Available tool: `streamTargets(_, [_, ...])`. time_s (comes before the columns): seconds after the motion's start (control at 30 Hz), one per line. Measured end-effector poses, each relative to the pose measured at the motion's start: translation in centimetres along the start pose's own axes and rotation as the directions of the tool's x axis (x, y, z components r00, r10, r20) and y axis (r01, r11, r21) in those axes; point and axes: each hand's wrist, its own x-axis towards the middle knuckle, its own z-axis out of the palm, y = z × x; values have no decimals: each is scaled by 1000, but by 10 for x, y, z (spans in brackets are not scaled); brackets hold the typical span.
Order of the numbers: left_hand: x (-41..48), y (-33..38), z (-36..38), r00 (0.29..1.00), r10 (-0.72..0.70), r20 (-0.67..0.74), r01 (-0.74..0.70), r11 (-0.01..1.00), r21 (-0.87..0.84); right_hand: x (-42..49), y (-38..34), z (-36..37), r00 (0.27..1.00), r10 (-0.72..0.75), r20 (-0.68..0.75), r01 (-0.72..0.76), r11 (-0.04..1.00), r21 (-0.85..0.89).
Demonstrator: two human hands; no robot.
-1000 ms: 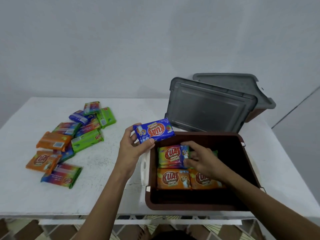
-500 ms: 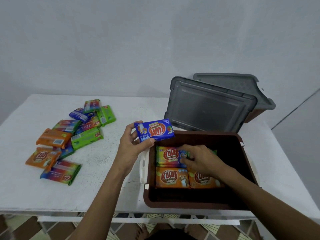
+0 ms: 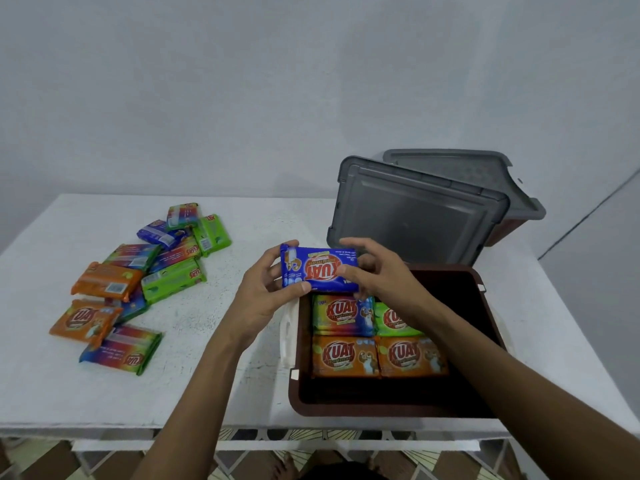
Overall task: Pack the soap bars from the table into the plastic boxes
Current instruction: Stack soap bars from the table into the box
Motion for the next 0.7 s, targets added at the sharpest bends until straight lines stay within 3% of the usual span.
streamTargets(0.13, [3, 8, 0, 990, 7, 141, -14, 999, 44, -1, -4, -8, 989, 110, 96, -113, 993, 33])
streamTargets(0.37, [9, -1, 4, 978, 207, 30, -201, 888, 413, -9, -4, -18, 963, 164, 215, -206, 960, 189])
streamTargets(0.53, [10, -20, -2, 958, 278, 73, -256, 709, 657, -21, 4, -24, 974, 131, 182, -166, 967, 192])
streamTargets(0.7, [9, -32, -4, 945, 302, 125, -295, 624, 724, -29, 13, -28, 992, 71, 104, -89, 980, 180])
